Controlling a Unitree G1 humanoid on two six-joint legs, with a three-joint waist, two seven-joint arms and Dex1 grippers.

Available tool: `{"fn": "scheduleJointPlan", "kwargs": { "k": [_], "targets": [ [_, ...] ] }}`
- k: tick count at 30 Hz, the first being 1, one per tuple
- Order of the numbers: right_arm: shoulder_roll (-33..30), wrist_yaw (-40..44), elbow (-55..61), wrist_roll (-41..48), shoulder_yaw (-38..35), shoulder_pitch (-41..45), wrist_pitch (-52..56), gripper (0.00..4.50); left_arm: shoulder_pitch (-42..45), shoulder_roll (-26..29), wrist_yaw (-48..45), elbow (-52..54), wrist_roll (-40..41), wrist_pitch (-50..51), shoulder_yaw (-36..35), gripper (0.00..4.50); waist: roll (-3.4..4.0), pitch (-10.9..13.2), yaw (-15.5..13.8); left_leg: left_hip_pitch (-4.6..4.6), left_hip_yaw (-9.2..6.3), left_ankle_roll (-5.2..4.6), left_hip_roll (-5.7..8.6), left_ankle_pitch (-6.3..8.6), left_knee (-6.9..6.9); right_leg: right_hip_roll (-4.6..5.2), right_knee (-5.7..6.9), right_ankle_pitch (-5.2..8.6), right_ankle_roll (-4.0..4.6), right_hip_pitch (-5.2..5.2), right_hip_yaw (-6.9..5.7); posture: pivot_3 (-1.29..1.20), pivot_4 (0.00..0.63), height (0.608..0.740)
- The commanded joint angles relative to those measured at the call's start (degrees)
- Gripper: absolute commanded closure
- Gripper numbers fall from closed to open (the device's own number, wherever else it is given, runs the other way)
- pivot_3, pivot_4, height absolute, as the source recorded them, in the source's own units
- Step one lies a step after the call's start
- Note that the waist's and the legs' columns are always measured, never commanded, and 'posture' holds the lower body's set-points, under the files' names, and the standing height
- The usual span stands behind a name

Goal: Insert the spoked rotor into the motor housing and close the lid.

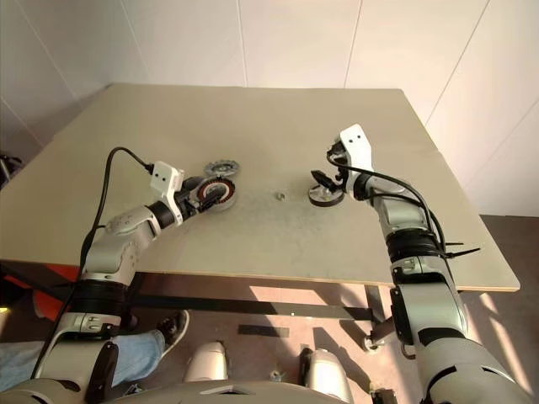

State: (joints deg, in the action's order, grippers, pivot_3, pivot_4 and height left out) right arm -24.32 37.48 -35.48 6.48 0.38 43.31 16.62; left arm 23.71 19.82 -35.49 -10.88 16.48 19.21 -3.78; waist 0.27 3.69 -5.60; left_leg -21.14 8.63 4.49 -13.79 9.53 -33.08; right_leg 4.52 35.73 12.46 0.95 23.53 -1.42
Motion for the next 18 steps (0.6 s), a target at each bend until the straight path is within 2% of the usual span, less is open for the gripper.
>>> {"fn": "scheduleJointPlan", "kwargs": {
  "k": [1,13,18],
  "targets": [
    [-0.3,-0.2,2.6,0.3,-1.0,0.8,-0.4,0.53,1.5,0.2,-0.4,0.9,0.0,-0.9,0.0,0.48,0.0,0.0,0.0,0.0,0.0,0.01,0.0,0.0,0.0,0.0,0.0,0.0,0.0,0.0,0.0,0.0,0.0,0.74],
    [2.1,-0.6,6.5,0.5,0.2,-0.8,2.4,0.53,1.0,-0.3,-0.1,1.2,0.2,-0.9,0.4,0.48,0.0,0.0,0.0,0.0,0.0,0.01,0.0,0.0,-0.01,0.0,0.0,0.0,0.0,0.0,0.0,0.0,0.0,0.74],
    [0.2,-5.1,9.5,2.5,-4.6,-2.2,11.0,0.53,0.3,-0.4,-0.2,1.7,0.2,-0.7,0.6,0.48,0.0,0.0,-0.3,0.01,-0.01,0.02,0.02,-0.01,-0.01,0.01,0.0,0.0,0.0,-0.06,0.0,0.0,0.0,0.74]
  ]
}}
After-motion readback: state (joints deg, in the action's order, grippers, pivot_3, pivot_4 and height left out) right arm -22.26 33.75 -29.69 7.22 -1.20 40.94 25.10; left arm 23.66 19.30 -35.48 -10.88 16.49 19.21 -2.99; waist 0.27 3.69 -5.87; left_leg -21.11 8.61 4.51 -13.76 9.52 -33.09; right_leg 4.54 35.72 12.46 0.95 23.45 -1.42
